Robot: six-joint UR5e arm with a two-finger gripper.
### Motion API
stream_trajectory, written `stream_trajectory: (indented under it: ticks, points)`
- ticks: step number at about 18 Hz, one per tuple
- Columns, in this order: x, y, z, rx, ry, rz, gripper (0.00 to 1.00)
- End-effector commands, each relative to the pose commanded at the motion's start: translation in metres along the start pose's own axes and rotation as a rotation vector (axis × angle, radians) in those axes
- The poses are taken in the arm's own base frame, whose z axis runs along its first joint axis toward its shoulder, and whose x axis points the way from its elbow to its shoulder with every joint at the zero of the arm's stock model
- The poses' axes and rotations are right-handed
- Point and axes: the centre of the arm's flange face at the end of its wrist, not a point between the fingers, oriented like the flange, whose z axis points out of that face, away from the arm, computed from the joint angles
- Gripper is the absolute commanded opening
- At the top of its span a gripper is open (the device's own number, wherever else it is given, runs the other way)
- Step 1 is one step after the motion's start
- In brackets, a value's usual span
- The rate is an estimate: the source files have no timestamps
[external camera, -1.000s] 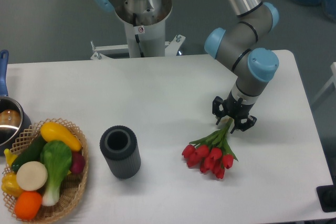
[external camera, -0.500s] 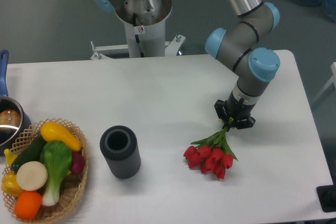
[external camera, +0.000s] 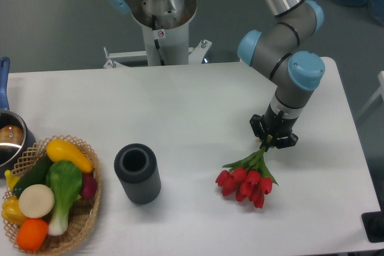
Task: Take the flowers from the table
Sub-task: 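Lift the gripped red tulip bundle up off the table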
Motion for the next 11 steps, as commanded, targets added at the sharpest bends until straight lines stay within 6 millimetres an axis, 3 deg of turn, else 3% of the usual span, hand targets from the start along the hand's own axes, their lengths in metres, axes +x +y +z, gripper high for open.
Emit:
stream_trajectory:
  ticks: [5,11]
  points:
    - [0.001,-0.029,-0.04,0.161,-0.024,-0.031,0.08]
    - [0.012,-0.064,-0.071,0.329,-0.01,-0.026,0.08]
